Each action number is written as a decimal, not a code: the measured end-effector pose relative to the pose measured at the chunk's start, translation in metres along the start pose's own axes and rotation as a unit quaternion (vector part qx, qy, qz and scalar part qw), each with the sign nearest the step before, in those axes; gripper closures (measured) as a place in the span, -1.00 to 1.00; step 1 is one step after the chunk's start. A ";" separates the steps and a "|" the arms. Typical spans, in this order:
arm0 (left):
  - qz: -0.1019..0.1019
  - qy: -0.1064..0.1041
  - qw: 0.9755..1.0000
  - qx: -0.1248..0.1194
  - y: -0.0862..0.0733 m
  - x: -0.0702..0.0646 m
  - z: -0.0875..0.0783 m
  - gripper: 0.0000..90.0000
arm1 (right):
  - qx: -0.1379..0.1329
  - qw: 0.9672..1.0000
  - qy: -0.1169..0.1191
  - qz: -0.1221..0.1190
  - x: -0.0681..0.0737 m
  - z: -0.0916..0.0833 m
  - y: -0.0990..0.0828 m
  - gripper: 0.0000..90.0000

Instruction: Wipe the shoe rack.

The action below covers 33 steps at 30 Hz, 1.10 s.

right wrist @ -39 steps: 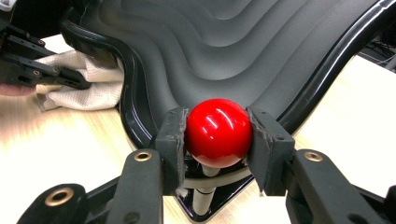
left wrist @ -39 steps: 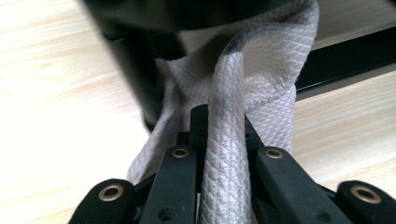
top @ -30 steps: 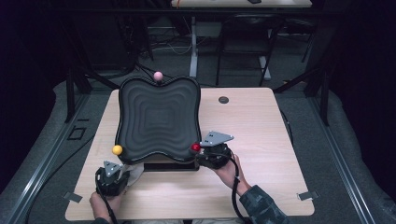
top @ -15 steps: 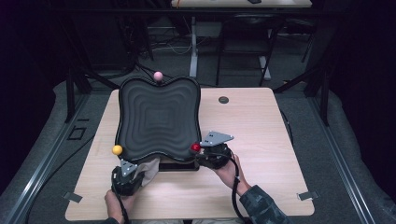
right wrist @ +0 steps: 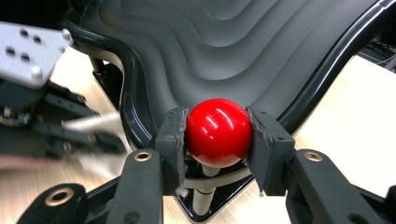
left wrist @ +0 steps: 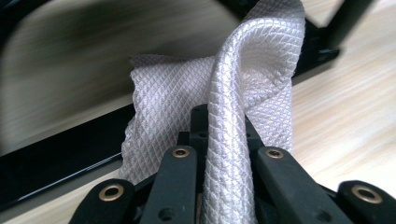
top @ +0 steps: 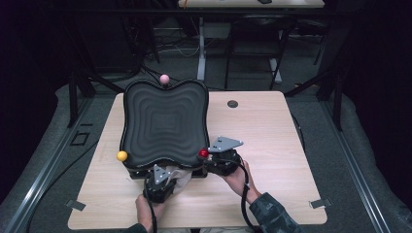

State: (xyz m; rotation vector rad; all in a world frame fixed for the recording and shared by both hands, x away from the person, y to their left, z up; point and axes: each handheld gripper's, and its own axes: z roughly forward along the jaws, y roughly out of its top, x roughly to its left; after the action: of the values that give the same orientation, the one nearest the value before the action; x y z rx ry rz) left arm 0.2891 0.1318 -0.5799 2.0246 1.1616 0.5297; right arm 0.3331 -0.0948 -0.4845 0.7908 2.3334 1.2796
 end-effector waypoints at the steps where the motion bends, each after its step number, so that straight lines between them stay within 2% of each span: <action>1: 0.005 -0.005 1.000 -0.001 0.002 -0.005 0.002 0.83 | 0.000 1.000 0.000 0.000 0.000 0.000 0.000 0.33; 7: 0.032 -0.040 0.999 -0.004 0.010 -0.028 0.013 0.83 | 0.001 1.000 0.000 0.000 0.000 0.000 0.000 0.33; 10: 0.041 -0.056 0.998 -0.001 0.012 -0.030 0.013 0.83 | 0.001 1.000 0.000 0.001 0.000 0.000 0.000 0.33; 13: 0.037 -0.058 0.998 0.001 0.012 -0.026 0.010 0.83 | 0.001 1.000 0.000 -0.001 0.000 0.000 0.000 0.33; 16: 0.028 -0.048 0.998 0.003 0.009 -0.013 0.004 0.83 | 0.001 1.000 0.000 -0.003 0.000 0.000 0.000 0.33; 18: 0.016 -0.038 0.999 0.007 0.005 0.000 -0.002 0.83 | 0.001 1.000 0.000 -0.003 0.000 0.000 0.000 0.33; 19: 0.002 -0.032 0.999 0.010 0.002 0.010 -0.007 0.83 | 0.001 1.000 0.000 -0.003 0.000 0.000 0.000 0.33; 22: -0.013 -0.017 1.000 0.018 -0.003 0.031 -0.019 0.83 | 0.001 1.000 -0.001 -0.003 0.000 0.000 0.000 0.33; 26: -0.028 0.004 0.999 0.031 -0.012 0.059 -0.036 0.83 | 0.001 1.000 -0.001 -0.003 0.000 0.000 0.000 0.33; 30: -0.042 0.022 0.998 0.041 -0.022 0.078 -0.048 0.83 | 0.001 1.000 -0.001 -0.003 0.000 0.000 0.000 0.33; 33: -0.045 0.039 0.997 0.043 -0.027 0.091 -0.059 0.84 | 0.001 1.000 -0.002 -0.003 0.000 0.000 0.000 0.33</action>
State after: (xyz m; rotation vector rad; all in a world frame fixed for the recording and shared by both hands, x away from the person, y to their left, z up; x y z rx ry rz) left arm 0.2822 0.2420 -0.5627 2.0285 1.3364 0.5269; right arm 0.3331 -0.0946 -0.4843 0.7851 2.3319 1.2733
